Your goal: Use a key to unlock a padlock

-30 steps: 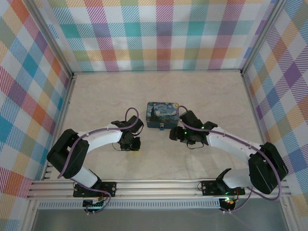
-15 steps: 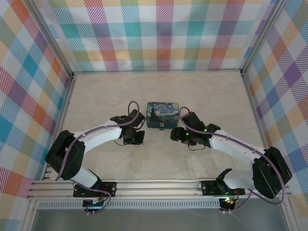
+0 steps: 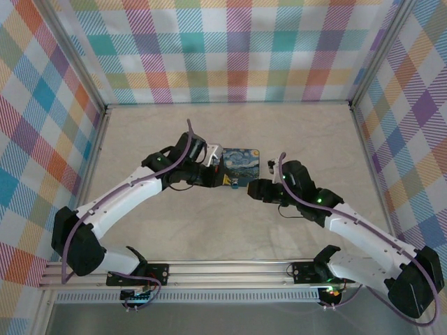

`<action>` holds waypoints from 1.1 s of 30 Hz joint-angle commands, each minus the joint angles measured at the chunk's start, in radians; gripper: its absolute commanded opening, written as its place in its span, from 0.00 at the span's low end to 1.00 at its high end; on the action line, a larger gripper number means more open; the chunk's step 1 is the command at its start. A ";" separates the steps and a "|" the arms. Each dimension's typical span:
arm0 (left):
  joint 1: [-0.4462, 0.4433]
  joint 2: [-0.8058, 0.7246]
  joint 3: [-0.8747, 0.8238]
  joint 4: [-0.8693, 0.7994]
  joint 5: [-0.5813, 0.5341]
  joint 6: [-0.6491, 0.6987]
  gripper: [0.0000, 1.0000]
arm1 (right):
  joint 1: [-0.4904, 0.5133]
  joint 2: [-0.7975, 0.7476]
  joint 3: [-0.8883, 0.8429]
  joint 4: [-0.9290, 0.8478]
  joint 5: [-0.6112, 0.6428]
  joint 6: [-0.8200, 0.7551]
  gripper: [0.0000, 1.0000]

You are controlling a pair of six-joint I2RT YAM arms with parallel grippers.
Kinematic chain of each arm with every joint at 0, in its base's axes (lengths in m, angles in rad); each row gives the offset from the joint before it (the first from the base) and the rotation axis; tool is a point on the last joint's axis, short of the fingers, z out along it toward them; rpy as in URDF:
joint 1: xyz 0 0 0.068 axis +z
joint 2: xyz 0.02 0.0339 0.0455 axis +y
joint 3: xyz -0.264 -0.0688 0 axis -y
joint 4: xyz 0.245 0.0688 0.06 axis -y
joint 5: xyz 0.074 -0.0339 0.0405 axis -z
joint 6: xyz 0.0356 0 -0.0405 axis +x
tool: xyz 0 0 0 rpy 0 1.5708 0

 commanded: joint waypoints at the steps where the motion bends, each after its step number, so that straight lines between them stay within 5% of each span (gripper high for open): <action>1: -0.030 -0.036 0.043 -0.040 0.088 0.053 0.00 | 0.003 0.001 0.051 0.081 -0.105 -0.031 0.42; 25: -0.088 -0.054 0.075 -0.061 0.022 0.077 0.00 | 0.003 0.108 0.143 0.114 -0.283 0.005 0.30; 33: -0.091 -0.066 0.055 -0.044 0.026 0.066 0.00 | 0.004 0.105 0.143 0.105 -0.258 -0.001 0.12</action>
